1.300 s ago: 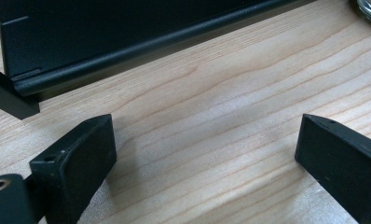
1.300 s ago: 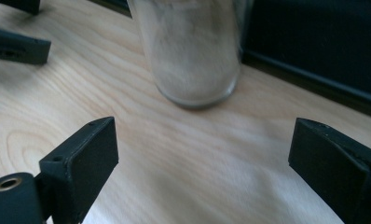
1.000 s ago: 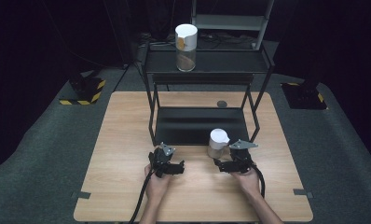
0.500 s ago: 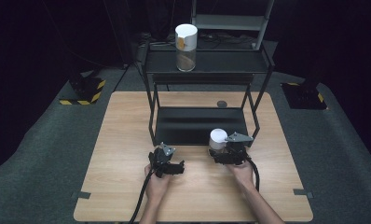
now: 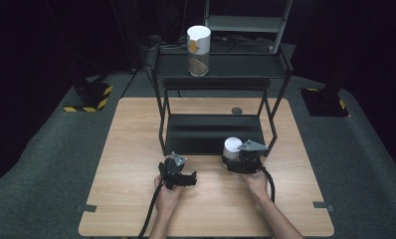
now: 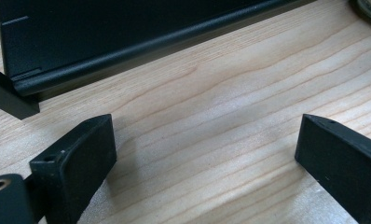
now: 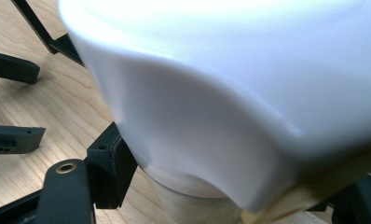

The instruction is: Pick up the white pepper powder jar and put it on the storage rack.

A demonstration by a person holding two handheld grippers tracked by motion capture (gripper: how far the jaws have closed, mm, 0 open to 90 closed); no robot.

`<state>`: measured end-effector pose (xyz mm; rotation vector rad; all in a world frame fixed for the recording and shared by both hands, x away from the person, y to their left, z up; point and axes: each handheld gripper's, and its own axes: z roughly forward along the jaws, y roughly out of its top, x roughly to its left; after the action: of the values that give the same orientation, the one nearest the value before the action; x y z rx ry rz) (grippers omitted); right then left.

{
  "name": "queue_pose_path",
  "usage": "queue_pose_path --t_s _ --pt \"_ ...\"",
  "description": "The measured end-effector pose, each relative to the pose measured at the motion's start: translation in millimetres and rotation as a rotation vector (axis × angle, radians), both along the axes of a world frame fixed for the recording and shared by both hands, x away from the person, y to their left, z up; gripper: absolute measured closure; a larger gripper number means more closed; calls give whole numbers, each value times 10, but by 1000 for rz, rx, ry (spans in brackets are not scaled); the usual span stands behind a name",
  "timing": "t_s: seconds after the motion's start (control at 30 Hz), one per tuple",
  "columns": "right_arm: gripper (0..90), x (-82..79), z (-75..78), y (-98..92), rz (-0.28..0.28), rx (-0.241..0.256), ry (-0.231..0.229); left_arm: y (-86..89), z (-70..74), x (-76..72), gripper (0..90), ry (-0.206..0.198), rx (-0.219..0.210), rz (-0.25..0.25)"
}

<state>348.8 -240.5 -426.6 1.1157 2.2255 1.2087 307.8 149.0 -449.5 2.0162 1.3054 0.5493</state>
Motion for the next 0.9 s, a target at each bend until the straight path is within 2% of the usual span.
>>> queue_pose_path --t_s 0.17,0.43,0.57,0.8,0.9 --pt "299 -43 0 33 8 -31 -38 0 0 0 52 0 0 0" --pt "302 -65 17 27 18 -46 -43 1 0 0 52 0 0 0" --pt "302 -107 58 26 31 -68 -62 1 0 0 51 0 0 0" --pt "302 -77 185 -58 58 -65 -43 1 0 0 51 0 0 0" --pt "301 -72 223 -105 60 -49 -43 1 0 0 51 0 0 0"
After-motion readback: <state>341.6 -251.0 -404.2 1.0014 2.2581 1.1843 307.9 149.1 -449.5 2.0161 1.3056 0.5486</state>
